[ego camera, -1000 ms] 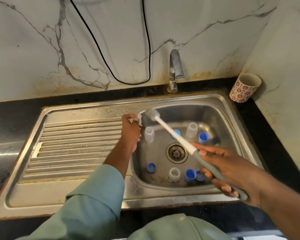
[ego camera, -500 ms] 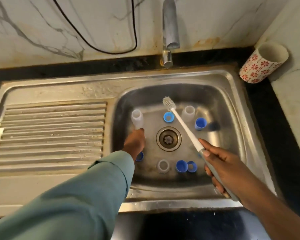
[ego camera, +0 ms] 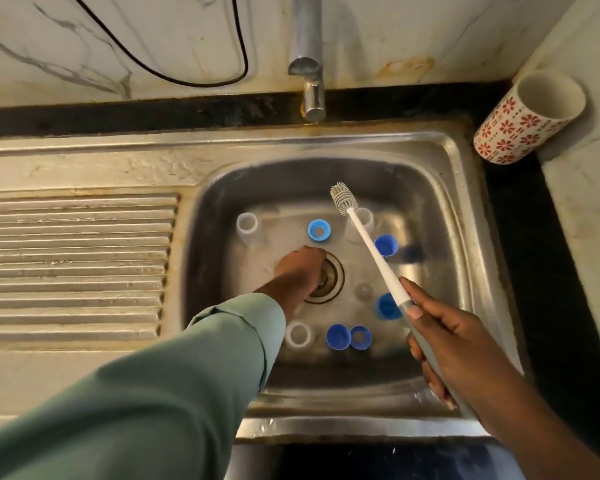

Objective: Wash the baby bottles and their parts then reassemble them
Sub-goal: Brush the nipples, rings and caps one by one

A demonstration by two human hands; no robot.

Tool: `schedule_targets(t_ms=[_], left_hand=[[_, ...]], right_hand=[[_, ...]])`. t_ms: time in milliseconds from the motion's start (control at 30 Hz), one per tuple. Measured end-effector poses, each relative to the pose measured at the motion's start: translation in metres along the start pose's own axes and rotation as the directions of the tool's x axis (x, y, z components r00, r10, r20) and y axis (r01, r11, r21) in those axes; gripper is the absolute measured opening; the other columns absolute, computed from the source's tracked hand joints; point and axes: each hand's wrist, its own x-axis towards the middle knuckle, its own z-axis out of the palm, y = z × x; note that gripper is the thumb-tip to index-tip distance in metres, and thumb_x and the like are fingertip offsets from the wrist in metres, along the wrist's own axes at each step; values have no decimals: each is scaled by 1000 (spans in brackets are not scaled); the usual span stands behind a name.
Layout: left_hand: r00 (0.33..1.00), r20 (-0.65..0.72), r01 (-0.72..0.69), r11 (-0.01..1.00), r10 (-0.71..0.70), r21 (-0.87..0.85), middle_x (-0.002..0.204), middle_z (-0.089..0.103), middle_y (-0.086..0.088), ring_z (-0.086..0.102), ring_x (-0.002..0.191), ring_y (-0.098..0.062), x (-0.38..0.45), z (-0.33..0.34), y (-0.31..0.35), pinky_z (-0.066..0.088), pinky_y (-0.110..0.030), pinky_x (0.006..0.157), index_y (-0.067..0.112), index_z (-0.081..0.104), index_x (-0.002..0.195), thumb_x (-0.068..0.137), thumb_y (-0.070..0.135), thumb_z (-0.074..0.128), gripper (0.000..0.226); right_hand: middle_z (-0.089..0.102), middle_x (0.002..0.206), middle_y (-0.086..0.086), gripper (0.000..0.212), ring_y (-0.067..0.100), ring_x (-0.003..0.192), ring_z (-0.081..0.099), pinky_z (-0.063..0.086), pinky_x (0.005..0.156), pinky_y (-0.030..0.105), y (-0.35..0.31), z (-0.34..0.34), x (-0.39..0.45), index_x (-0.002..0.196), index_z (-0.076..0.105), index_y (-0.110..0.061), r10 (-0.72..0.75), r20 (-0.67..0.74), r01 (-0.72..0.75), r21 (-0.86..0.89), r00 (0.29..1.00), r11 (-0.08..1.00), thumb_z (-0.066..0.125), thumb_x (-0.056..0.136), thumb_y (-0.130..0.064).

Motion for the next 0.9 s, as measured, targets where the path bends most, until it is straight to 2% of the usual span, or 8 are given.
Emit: schedule_targets(t_ms=[233,400,533,600,667,767,833,900], left_hand=[[998,53,26,998,-23,-56,137,57,-7,54,125,-26,20,30,2,39,-33,106,14,58,130,101,22,47,32],[987,-43,123,908,-152,-401,99,67,-1,63,88,-21,7,-1,-4,54,-32,77,19,70,98,87,30,68,15],[965,-131,140,871,-226,-470,79,64,2,64,77,-18,-20,-29,-27,52,-30,69,16,67,82,82,31,78,18],[941,-137,121,684,-310,-719,73,65,1,62,66,-16,-37,-42,-36,54,-31,67,11,69,82,82,20,79,13],[920,-38,82,287,-389,-955,77,66,-6,57,60,-15,-57,-56,-40,55,-33,65,5,71,88,87,8,72,3],[929,91,15,-209,-359,-978,84,62,-7,58,71,-18,-87,-76,-46,57,-38,74,9,66,96,93,17,68,9],[942,94,-19,-329,-323,-944,86,62,-9,61,76,-21,-102,-87,-50,56,-42,84,8,62,104,94,24,66,20],[953,86,-32,-381,-289,-924,84,66,-10,65,75,-21,-116,-96,-52,59,-38,79,7,64,104,95,24,65,19]], right_hand=[[51,65,6,39,10,39,39,37,37,22,17,-9,5,131,51,-52,-33,-47,30,-64,998,997,51,97,-33],[49,64,7,38,9,42,39,39,39,23,20,-15,-5,127,50,-55,-62,-24,59,-118,998,991,52,96,-33],[47,67,8,37,13,44,38,38,39,26,19,-18,-17,121,51,-60,-69,13,70,-137,998,988,53,97,-32],[48,68,7,37,10,44,39,40,40,24,16,-17,-25,119,51,-60,-92,10,92,-172,996,981,55,96,-32],[50,62,-2,39,6,43,39,40,41,22,12,-15,-34,122,51,-58,-130,24,132,-242,991,961,58,95,-31],[57,56,-13,42,4,44,47,43,45,20,5,-12,-49,131,50,-50,-208,69,218,-431,976,876,60,94,-32],[61,62,-20,42,0,54,56,45,51,19,0,-10,-58,134,51,-45,-243,129,272,-581,961,767,59,94,-37],[58,65,-31,41,-6,57,55,43,53,18,-6,-8,-65,136,51,-43,-262,171,307,-678,950,668,55,95,-42]])
